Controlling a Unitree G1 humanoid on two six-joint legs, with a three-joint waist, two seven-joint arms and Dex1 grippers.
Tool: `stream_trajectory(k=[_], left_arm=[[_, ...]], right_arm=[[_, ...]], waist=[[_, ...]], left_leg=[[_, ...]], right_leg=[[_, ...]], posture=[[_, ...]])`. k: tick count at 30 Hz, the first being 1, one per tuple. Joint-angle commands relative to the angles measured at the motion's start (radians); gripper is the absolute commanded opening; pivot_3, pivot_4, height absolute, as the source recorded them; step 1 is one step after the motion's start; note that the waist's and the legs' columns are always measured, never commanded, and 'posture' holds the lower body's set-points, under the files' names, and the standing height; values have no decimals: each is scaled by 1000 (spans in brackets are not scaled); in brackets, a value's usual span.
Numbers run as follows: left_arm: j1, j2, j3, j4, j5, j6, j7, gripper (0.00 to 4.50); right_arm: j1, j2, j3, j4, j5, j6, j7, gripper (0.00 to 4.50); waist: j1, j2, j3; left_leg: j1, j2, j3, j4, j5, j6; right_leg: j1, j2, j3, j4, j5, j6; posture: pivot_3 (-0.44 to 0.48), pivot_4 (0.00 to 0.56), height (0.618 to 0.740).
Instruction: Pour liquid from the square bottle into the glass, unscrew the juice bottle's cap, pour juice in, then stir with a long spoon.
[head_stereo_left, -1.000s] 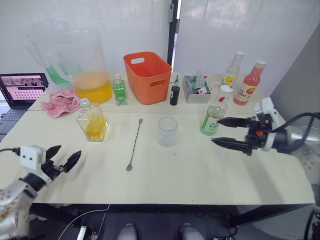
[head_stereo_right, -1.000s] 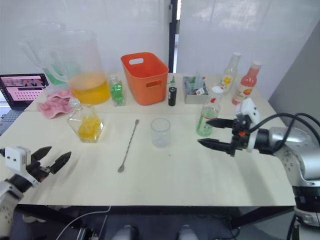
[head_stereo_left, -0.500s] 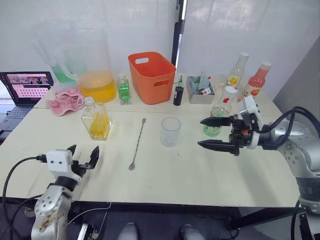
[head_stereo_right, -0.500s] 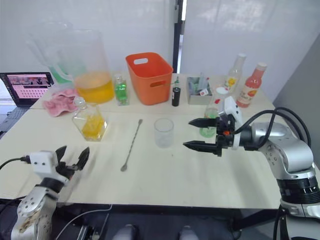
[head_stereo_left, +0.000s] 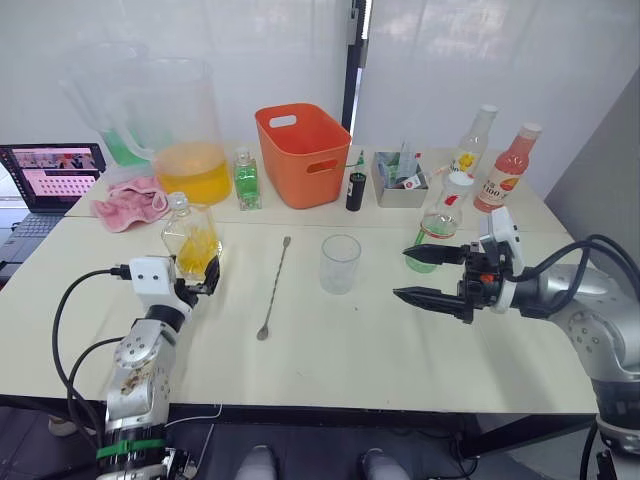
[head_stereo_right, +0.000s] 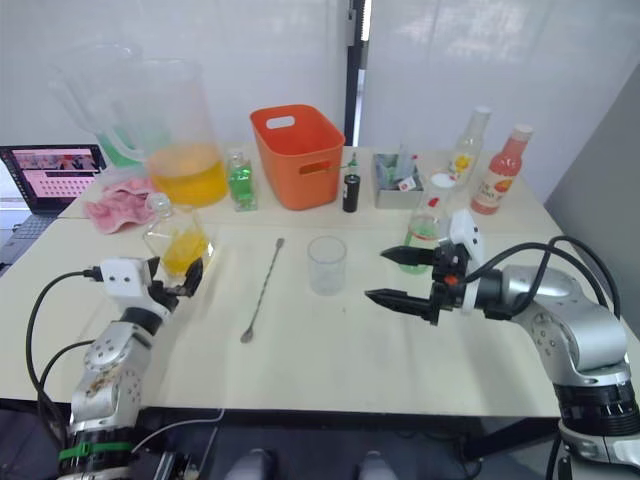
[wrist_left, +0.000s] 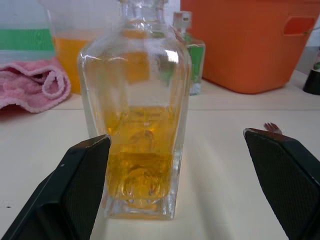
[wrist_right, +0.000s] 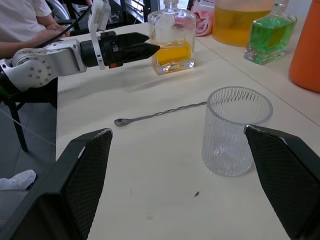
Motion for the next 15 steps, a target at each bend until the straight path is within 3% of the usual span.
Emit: stream_trajectory(k=[1,15], left_arm=[[-30,15,10,13,-5,-11,4,4500],[-2,30,31,-5,-57,3,-44,4500]], right_arm=[[2,-4,-37,-43,23,-1,-17,4463],[-14,25,-24,-30,3,-17,-64,4463]], waist=[[0,0,0],[-2,0,0]], left_leg=[[0,0,0,0,0,0],[0,0,0,0,0,0]], right_leg=[[0,0,0,0,0,0],[0,0,0,0,0,0]], posture=[[0,150,703],[0,150,703]])
